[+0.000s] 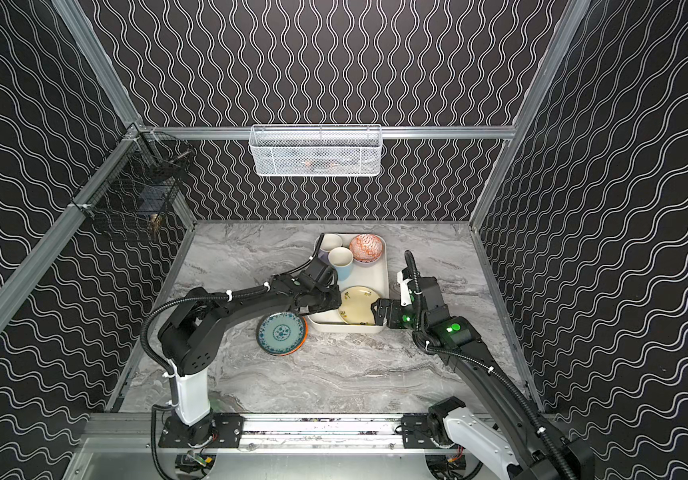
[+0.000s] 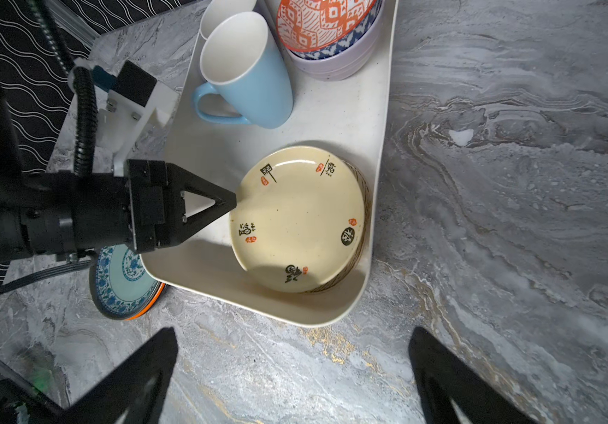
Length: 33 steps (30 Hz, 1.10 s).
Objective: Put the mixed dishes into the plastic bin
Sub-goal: 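Open the left gripper to release the cream plate in the bin, then move both grippers to the rim of the blue-floral plate stack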
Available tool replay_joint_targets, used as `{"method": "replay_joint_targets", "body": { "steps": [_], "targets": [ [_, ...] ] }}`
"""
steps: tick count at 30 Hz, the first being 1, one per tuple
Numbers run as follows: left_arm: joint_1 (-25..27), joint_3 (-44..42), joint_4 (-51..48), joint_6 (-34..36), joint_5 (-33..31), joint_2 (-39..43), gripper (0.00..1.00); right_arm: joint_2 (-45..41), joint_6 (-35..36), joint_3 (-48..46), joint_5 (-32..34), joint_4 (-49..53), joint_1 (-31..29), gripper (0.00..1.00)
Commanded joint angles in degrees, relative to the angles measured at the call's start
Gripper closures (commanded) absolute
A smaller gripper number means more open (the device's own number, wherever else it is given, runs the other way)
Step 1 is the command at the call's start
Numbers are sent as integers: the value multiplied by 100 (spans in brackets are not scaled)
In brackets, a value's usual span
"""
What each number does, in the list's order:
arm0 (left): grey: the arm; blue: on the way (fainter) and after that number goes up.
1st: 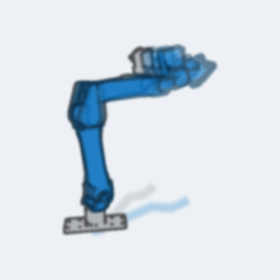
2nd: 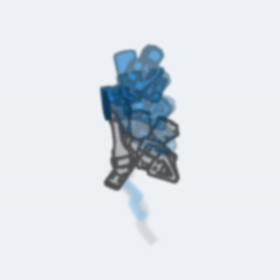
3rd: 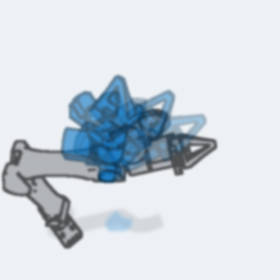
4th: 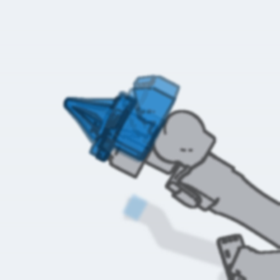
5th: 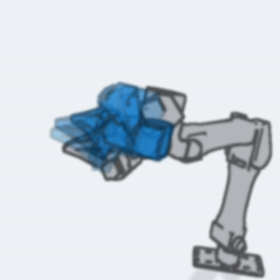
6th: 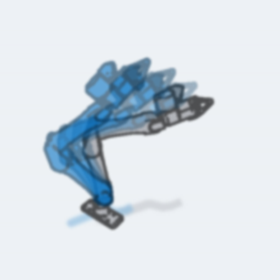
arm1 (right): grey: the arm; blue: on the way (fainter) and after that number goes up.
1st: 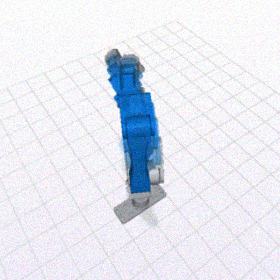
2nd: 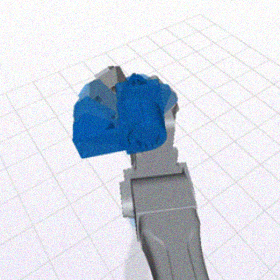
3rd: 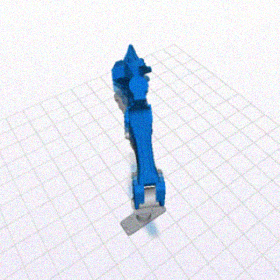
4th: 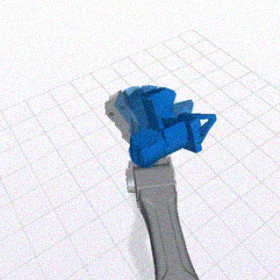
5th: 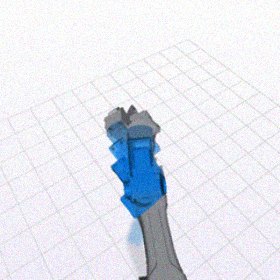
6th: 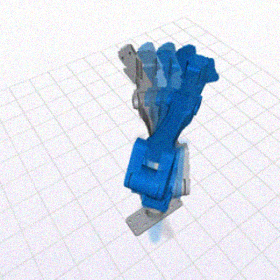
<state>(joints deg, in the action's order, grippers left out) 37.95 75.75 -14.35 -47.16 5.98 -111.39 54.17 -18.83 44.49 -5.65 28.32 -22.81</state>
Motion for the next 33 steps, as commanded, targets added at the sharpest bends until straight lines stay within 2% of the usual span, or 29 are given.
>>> {"method": "replay_joint_targets", "body": {
  "steps": [1,7,11,14,16,17,19,20,22,24,28,33],
  "targets": [
    [12,80,20,58,52,-74,85,-16,28,25,-23,-46,4,0],
    [19,1,-5,66,75,103,82,19,37,25,-108,-87,4,0],
    [21,-275,-148,109,-107,681,71,273,108,131,-507,-104,4,0],
    [19,-753,-378,120,-444,1424,59,482,40,218,-785,-170,-65,0],
    [-36,-1198,-563,100,-770,2067,56,541,-23,214,-772,-285,-268,0],
    [-72,-1421,-657,70,-912,2379,50,570,-61,222,-752,-327,-463,1],
    [-219,-1931,-863,-25,-1182,3098,38,688,-151,282,-653,-428,-845,8],
    [-331,-2159,-959,-53,-1270,3409,33,754,-198,312,-606,-488,-1042,14],
    [-688,-2692,-1136,-89,-1341,4081,28,991,-339,385,-459,-652,-1526,33],
    [-1125,-3156,-1209,-90,-1160,4642,20,1289,-470,467,-438,-806,-1904,44],
    [-1934,-3791,-1162,-31,-732,5233,18,1970,-637,679,-391,-1119,-2518,61],
    [-2293,-4081,-933,83,-461,5079,19,2821,-648,1210,-264,-1156,-3016,67]
  ]
}}
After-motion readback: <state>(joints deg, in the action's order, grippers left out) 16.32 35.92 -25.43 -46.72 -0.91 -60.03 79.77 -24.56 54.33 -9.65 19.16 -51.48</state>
